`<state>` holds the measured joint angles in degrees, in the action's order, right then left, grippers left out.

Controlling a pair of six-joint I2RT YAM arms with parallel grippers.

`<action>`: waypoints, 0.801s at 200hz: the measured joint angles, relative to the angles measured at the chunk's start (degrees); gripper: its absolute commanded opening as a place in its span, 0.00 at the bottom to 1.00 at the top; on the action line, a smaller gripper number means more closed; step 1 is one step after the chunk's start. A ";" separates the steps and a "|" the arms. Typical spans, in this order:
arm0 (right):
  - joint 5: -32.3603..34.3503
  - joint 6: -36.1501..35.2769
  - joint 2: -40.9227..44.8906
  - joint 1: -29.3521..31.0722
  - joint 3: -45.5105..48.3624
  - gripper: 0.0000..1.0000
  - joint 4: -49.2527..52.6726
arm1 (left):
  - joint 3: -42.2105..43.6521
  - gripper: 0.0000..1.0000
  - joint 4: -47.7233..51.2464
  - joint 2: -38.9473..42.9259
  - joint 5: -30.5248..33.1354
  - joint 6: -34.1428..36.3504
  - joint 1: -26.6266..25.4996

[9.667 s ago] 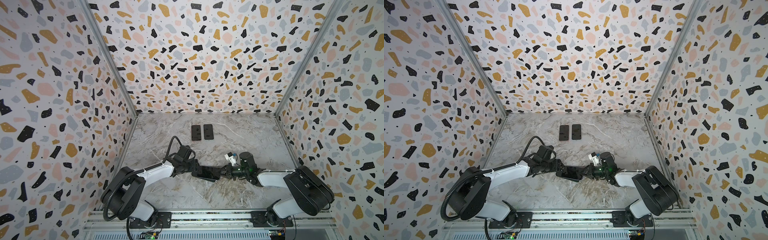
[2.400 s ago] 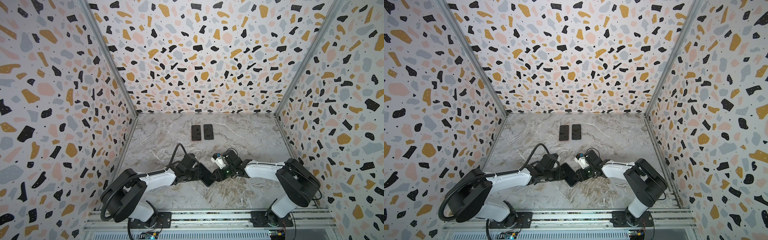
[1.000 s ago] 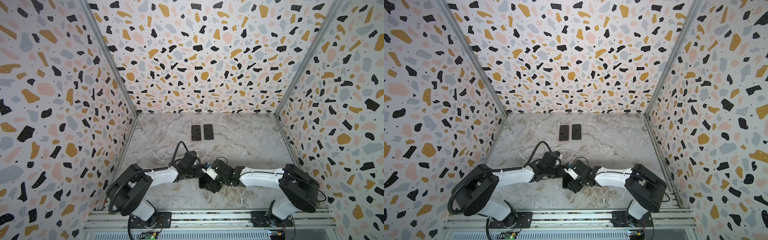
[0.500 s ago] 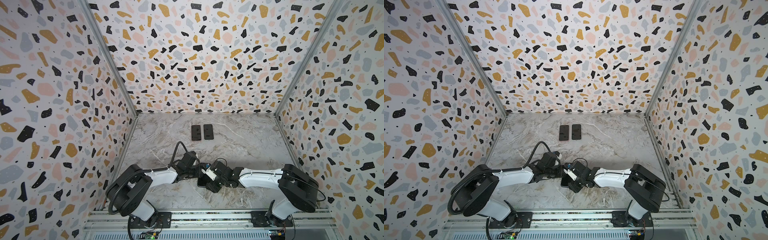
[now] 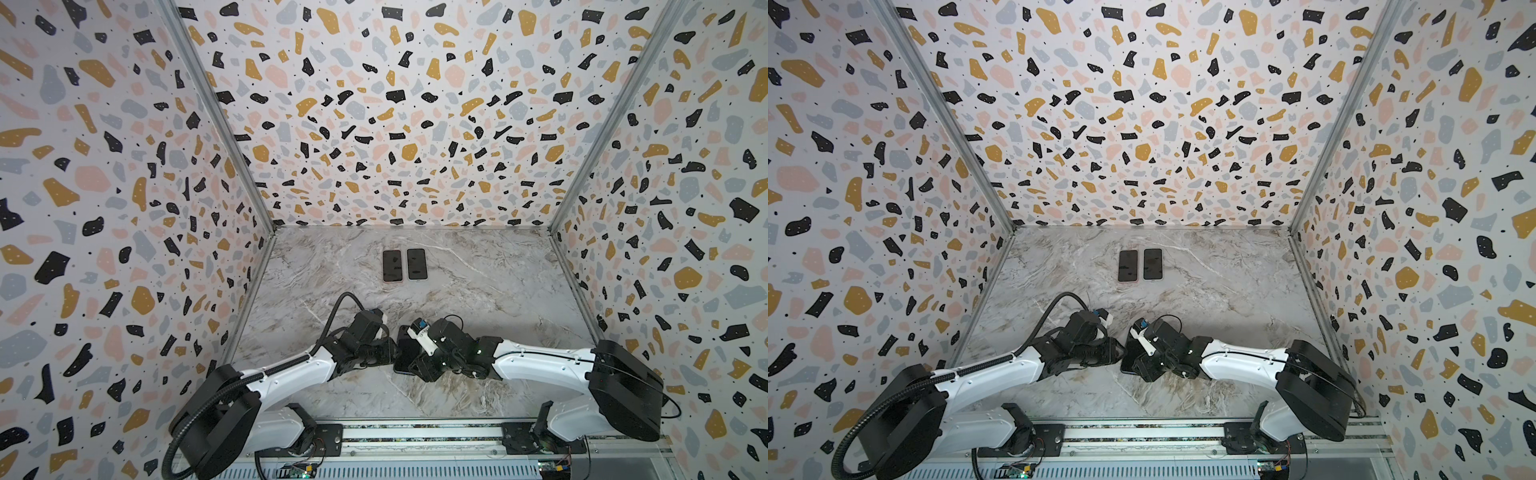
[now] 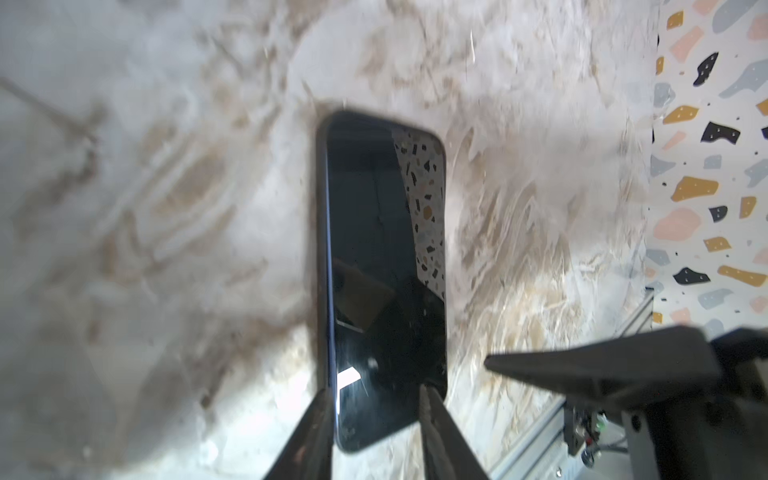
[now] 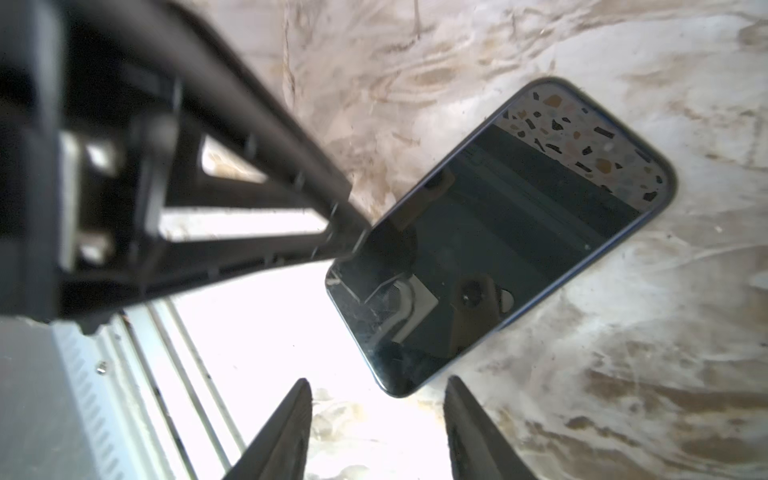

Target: Put the phone into the phone case

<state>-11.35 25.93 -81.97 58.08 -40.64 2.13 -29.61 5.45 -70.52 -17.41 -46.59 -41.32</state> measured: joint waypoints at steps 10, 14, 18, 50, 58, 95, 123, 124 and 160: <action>-0.90 1.18 0.11 -0.92 0.68 0.55 -0.76 | 0.00 0.27 0.61 0.57 -0.42 -0.74 -0.87; -1.22 1.55 0.09 -1.38 1.01 0.55 -1.05 | 0.00 0.26 0.76 0.76 -0.55 -1.01 -1.16; -1.60 1.97 0.09 -1.81 1.36 0.55 -1.27 | 0.00 0.25 0.81 0.87 -0.68 -1.14 -1.40; -4.66 4.35 0.07 -4.63 3.32 0.55 -2.62 | 0.00 0.22 1.09 0.13 -1.18 -1.46 -2.10; -5.49 4.81 0.07 -4.96 3.54 0.55 -3.21 | 0.00 0.21 1.09 -0.33 -1.20 -1.44 -2.12; -9.03 6.36 -1.09 -5.64 3.74 0.55 -5.92 | 0.00 0.19 1.11 -2.78 -1.18 -1.18 -2.23; -10.75 7.08 -2.64 -5.77 3.74 0.55 -7.28 | 0.00 0.16 0.98 -4.22 -1.18 -0.92 -2.25; -10.78 7.08 -2.67 -5.79 3.74 0.55 -7.30 | 0.00 0.16 0.98 -4.26 -1.18 -0.90 -2.25; -12.46 7.67 -4.85 -5.97 3.74 0.55 -8.72 | 0.00 0.11 0.00 -5.29 -1.18 -0.52 -2.25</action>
<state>-23.81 33.61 -86.83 52.12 -36.91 -6.59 -29.61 5.45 -75.81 -18.59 -47.11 -43.57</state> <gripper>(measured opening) 0.549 0.127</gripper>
